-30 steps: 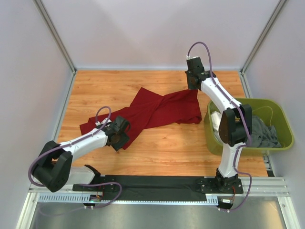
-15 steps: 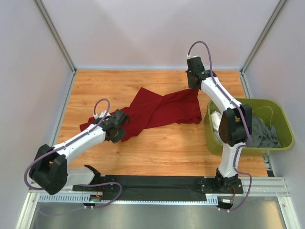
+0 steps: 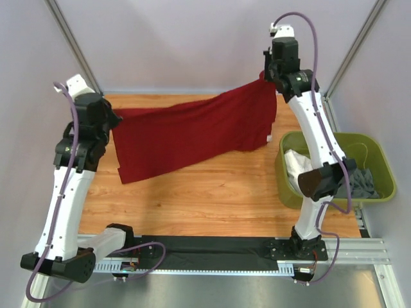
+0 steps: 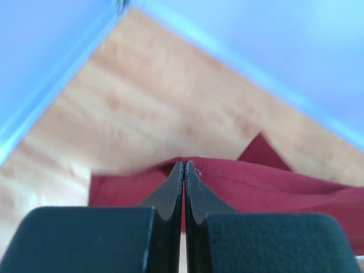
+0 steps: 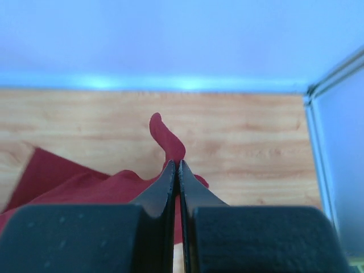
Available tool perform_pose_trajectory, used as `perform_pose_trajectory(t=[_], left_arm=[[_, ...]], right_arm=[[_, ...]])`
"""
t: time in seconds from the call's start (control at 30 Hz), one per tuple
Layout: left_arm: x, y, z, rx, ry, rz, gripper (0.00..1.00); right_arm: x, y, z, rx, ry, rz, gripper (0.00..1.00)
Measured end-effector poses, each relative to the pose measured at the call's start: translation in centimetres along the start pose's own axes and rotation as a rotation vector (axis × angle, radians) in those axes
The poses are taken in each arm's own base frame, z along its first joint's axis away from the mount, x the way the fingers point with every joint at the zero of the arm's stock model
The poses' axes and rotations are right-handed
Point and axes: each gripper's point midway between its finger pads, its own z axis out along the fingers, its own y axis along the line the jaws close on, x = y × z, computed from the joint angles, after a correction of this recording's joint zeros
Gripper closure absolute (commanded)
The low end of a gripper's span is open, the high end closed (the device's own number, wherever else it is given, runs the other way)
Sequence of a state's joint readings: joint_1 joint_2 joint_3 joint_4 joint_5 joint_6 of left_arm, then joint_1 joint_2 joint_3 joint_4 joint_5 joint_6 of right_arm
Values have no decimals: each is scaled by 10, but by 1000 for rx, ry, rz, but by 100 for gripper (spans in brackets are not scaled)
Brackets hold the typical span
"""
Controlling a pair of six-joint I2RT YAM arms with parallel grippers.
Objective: Fold and stack the t-shirts
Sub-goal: Flatten the tshirt out
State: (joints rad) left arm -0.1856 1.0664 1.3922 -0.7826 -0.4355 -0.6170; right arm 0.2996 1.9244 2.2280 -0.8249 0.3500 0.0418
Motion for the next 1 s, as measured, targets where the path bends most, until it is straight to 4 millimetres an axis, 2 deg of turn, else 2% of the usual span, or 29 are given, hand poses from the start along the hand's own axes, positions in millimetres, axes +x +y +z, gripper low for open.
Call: perform_pose_trajectory(t=[0.07, 0.17, 0.3, 0.4, 0.47, 0.63, 0.83, 1.0], left_arm=[[-48, -10, -11, 35, -112, 18, 100], [-103, -8, -24, 29, -241, 28, 100], [-165, -8, -37, 0, -367, 38, 100], [-195, -13, -43, -11, -426, 56, 100], [-207, -15, -46, -17, -451, 71, 100], [-219, -17, -56, -12, -474, 98, 100], [-225, -19, -74, 19, -487, 119, 100], [-220, -13, -87, 20, -473, 139, 100]], right_arm=[[-33, -7, -24, -8, -93, 14, 100], [-78, -17, -70, -41, -252, 36, 100], [-124, -29, -143, -111, -462, 73, 99], [-152, -36, -186, -147, -586, 90, 100], [-167, -42, -208, -149, -654, 94, 100], [-183, -47, -227, -145, -717, 82, 100], [-187, -47, -237, -148, -738, 49, 100], [-176, -49, -249, -158, -724, 35, 100]])
